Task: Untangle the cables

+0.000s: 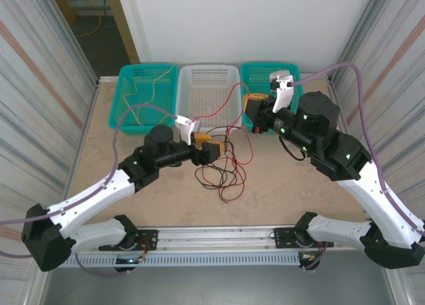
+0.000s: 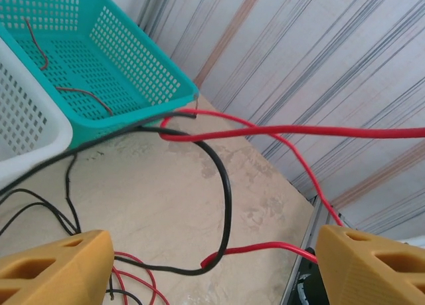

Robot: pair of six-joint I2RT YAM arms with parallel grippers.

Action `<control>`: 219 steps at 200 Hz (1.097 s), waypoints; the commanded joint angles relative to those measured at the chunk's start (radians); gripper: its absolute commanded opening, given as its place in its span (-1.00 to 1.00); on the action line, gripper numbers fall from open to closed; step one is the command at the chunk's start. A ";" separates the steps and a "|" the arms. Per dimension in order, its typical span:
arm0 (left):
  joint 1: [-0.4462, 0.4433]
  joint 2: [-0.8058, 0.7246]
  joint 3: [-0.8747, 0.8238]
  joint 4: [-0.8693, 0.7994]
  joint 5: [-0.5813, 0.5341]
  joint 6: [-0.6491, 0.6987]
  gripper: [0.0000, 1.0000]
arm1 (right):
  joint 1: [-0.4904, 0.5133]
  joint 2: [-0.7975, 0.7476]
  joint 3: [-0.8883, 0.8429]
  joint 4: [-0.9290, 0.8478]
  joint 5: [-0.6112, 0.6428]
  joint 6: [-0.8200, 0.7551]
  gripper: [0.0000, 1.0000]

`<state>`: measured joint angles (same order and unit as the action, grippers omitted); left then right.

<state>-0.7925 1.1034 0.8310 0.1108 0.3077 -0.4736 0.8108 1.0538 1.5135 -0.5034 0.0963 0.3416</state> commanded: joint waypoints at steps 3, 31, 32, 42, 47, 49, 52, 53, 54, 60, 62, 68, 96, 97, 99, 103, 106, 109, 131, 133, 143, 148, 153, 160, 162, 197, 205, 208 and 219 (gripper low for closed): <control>-0.018 0.047 0.050 0.039 0.005 0.031 0.50 | -0.004 0.000 0.036 0.042 -0.038 0.035 -1.00; -0.018 0.088 0.063 -0.009 -0.055 0.038 0.13 | -0.004 -0.007 0.038 0.056 -0.050 0.043 -1.00; -0.019 0.088 0.062 -0.011 -0.056 0.039 0.10 | -0.004 -0.007 0.038 0.056 -0.050 0.043 -1.00; -0.019 0.088 0.056 -0.019 -0.073 0.038 -0.21 | -0.004 -0.009 0.043 0.057 -0.050 0.043 -1.00; -0.019 0.087 0.050 -0.020 -0.082 0.034 -0.36 | -0.004 -0.011 0.046 0.056 -0.050 0.042 -1.00; -0.019 0.086 0.047 -0.021 -0.087 0.032 -0.41 | -0.005 -0.012 0.047 0.056 -0.050 0.042 -1.00; -0.019 0.084 0.043 -0.023 -0.095 0.029 -0.49 | -0.005 -0.013 0.049 0.057 -0.050 0.042 -1.00; -0.020 0.084 0.042 -0.024 -0.097 0.028 -0.51 | -0.005 -0.014 0.049 0.057 -0.050 0.042 -1.00; -0.018 0.083 0.040 -0.024 -0.099 0.028 -0.54 | -0.005 -0.014 0.050 0.057 -0.050 0.041 -1.00; -0.019 0.081 0.030 -0.028 -0.112 0.020 -0.68 | -0.006 -0.016 0.053 0.057 -0.049 0.040 -1.00; -0.019 0.081 0.027 -0.029 -0.117 0.018 -0.71 | -0.007 -0.017 0.054 0.057 -0.049 0.040 -1.00; -0.019 0.082 0.020 -0.035 -0.128 0.012 -0.79 | -0.009 -0.020 0.058 0.056 -0.049 0.040 -1.00; -0.019 0.088 -0.005 -0.059 -0.141 -0.012 -1.00 | -0.030 -0.028 0.065 0.057 -0.063 0.041 -1.00; -0.019 0.088 -0.005 -0.059 -0.140 -0.012 -1.00 | -0.030 -0.029 0.064 0.057 -0.064 0.042 -1.00; -0.019 0.088 -0.007 -0.058 -0.138 -0.012 -1.00 | -0.031 -0.029 0.065 0.057 -0.064 0.041 -1.00; -0.020 0.088 -0.010 -0.057 -0.136 -0.014 -1.00 | -0.033 -0.031 0.064 0.057 -0.065 0.042 -1.00; -0.019 0.087 -0.011 -0.057 -0.135 -0.013 -1.00 | -0.034 -0.032 0.064 0.057 -0.066 0.043 -1.00; -0.019 0.087 -0.014 -0.057 -0.133 -0.013 -1.00 | -0.035 -0.034 0.064 0.057 -0.067 0.043 -1.00; -0.019 0.087 -0.022 -0.106 -0.161 -0.004 -1.00 | -0.052 -0.048 0.068 0.059 -0.073 0.045 -1.00; -0.019 0.088 -0.021 -0.115 -0.165 -0.003 -1.00 | -0.054 -0.051 0.068 0.059 -0.073 0.046 -1.00; -0.019 0.098 -0.024 -0.156 -0.186 -0.002 -1.00 | -0.069 -0.060 0.068 0.070 -0.076 0.052 -1.00; -0.019 0.105 -0.031 -0.163 -0.192 -0.011 -1.00 | -0.078 -0.060 0.070 0.076 -0.080 0.059 -1.00; -0.019 0.114 -0.043 -0.162 -0.189 -0.022 -1.00 | -0.092 -0.060 0.073 0.078 -0.088 0.065 -1.00; -0.019 0.127 -0.055 -0.161 -0.183 -0.037 -1.00 | -0.111 -0.060 0.082 0.077 -0.099 0.074 -1.00; -0.020 0.130 -0.058 -0.162 -0.182 -0.043 -1.00 | -0.116 -0.060 0.085 0.076 -0.103 0.078 -1.00; -0.021 0.144 -0.124 -0.187 -0.264 -0.143 -1.00 | -0.227 -0.060 0.102 0.077 -0.110 0.126 -1.00; -0.021 0.144 -0.130 -0.204 -0.277 -0.154 -1.00 | -0.260 -0.060 0.105 0.081 -0.114 0.138 -1.00; -0.021 0.145 -0.133 -0.209 -0.278 -0.156 -1.00 | -0.271 -0.061 0.107 0.081 -0.115 0.141 -1.00; -0.021 0.141 -0.142 -0.224 -0.280 -0.163 -1.00 | -0.315 -0.060 0.117 0.080 -0.121 0.153 -1.00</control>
<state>-0.8074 1.2514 0.7078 -0.0601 0.0860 -0.5770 0.5682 1.0077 1.5887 -0.4706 -0.0055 0.4397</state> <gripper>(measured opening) 0.061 0.062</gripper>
